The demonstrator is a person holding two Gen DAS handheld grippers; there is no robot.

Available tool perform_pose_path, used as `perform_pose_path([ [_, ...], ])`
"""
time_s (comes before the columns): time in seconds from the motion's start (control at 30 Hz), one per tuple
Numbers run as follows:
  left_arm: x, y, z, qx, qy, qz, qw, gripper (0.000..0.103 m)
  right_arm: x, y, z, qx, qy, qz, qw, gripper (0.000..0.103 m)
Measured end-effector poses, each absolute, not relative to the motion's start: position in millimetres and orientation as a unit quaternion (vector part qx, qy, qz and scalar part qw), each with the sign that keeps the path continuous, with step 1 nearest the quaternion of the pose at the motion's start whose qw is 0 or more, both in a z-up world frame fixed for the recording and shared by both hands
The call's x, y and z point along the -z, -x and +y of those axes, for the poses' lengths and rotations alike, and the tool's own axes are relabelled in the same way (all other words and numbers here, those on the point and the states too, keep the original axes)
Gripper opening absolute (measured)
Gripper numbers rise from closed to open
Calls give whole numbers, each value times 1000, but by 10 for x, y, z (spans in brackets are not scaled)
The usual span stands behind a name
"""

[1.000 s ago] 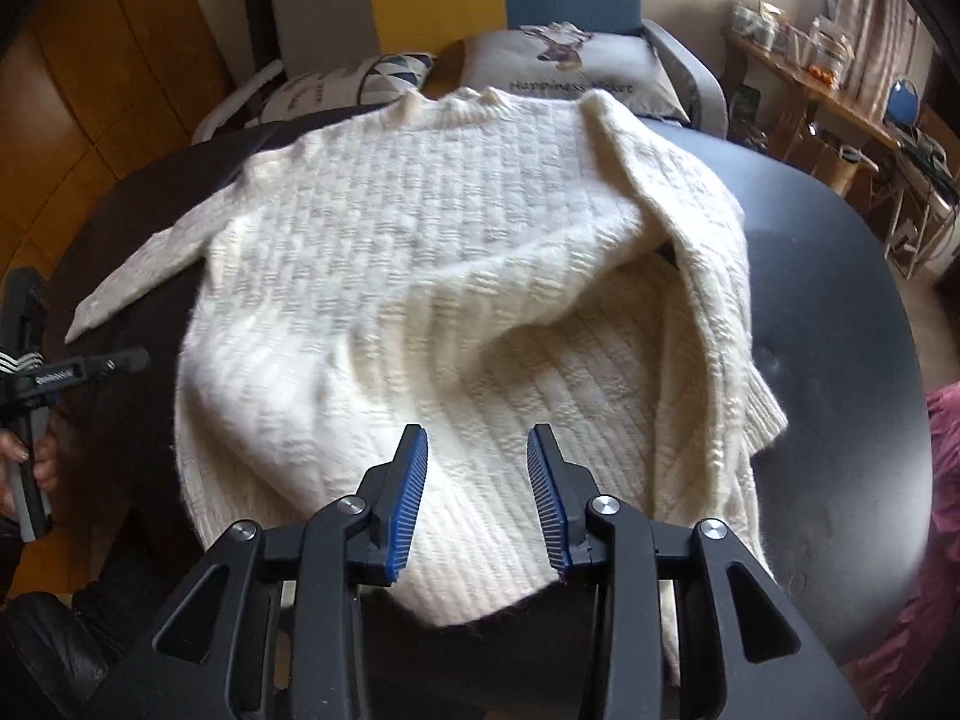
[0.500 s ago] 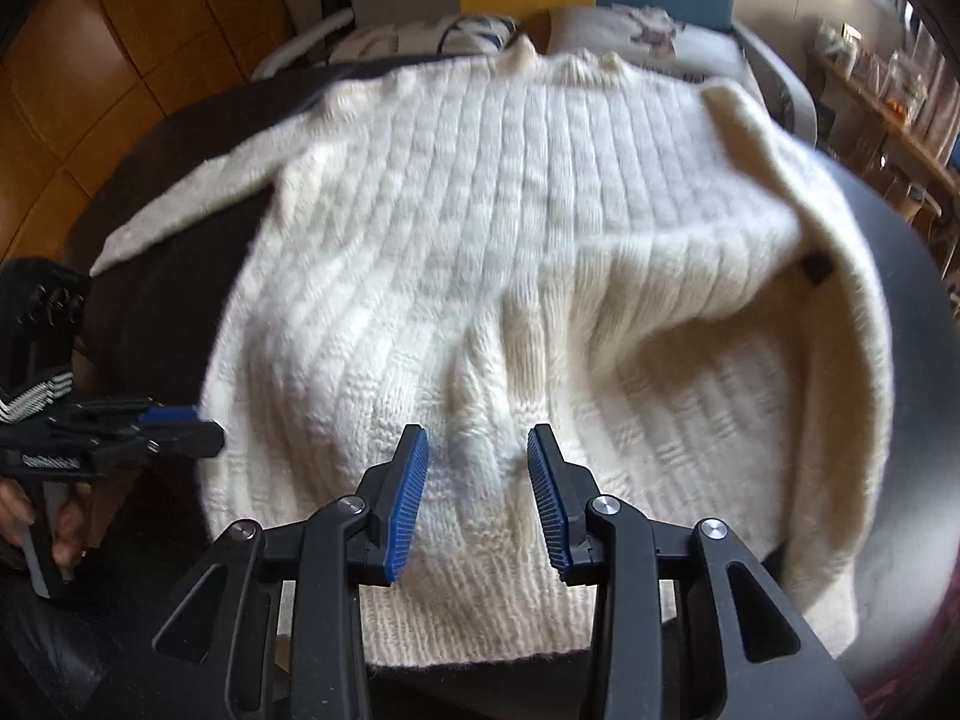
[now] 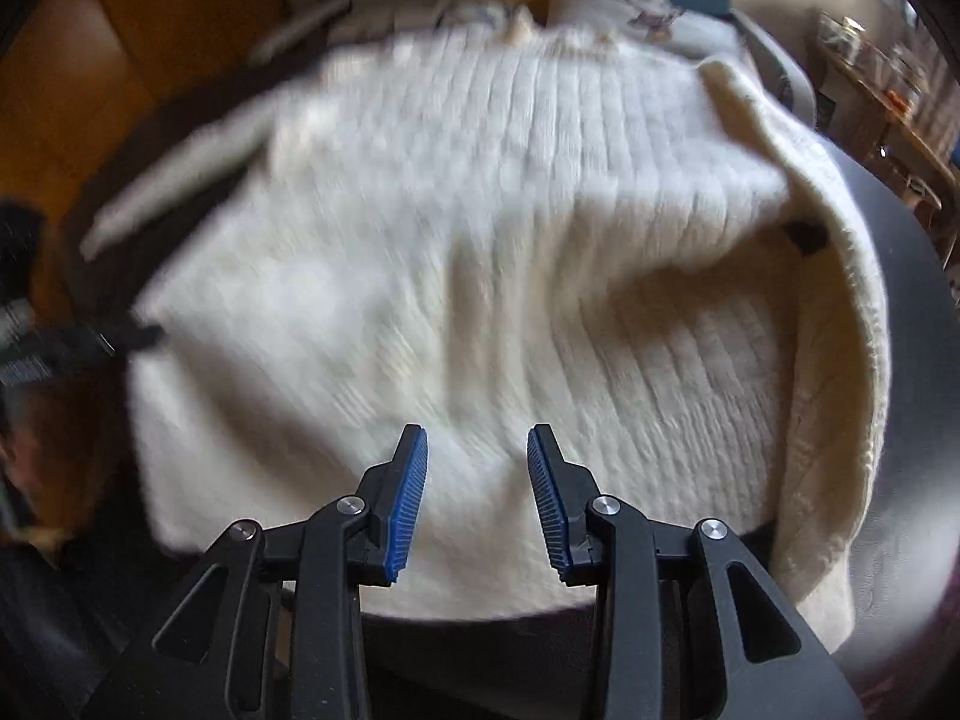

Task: Fold clothes

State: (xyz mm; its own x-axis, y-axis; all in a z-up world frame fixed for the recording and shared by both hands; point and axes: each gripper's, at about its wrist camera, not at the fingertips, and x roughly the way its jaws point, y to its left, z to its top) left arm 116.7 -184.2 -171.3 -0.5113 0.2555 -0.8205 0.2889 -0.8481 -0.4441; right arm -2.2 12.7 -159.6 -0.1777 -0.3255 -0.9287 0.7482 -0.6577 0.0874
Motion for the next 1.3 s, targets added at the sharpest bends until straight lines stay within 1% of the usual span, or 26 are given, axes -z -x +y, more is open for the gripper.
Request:
perform_pose_path([
  [0.07,1711,-1159,-1866,823,-493,283,7,4,1633,-28,102,741,-525,193,372,44],
  [0.13,1642,-1117,-1853,825,-496,270,12,4,1624,-51,83,741,-525,194,371,44],
  [0.23,1520,-1145,-1908,832,-478,283,-2,6,1568,-87,89,730,-531,198,381,44],
  [0.37,1395,-1222,-2117,847,-446,288,13,6,1417,-77,98,739,-518,198,383,44],
  [0.5,1329,-1230,-2616,858,-420,279,95,6,1280,64,-76,751,-499,192,387,44],
  [0.6,1370,-1413,-3363,853,-398,277,191,7,1177,169,-207,761,-484,188,390,44],
  [0.7,1526,-1570,-3926,833,-393,283,266,7,1134,325,-421,763,-472,189,400,44],
  [0.77,1654,-1644,-4142,820,-399,276,305,7,1180,437,-655,756,-470,197,411,44],
  [0.9,1959,-1755,-4420,796,-425,277,331,8,1403,600,-1089,738,-485,228,410,44],
  [0.97,1985,-1799,-4472,801,-415,266,339,10,1552,627,-1258,727,-497,246,405,44],
  [1.0,1987,-1790,-4509,800,-416,259,347,10,1588,626,-1324,725,-499,247,407,47],
  [1.13,1994,-1733,-4754,790,-414,255,373,10,1644,636,-1516,719,-506,243,410,47],
  [1.3,1946,-1702,-5210,777,-419,264,388,10,1642,662,-1602,726,-515,214,404,52],
])
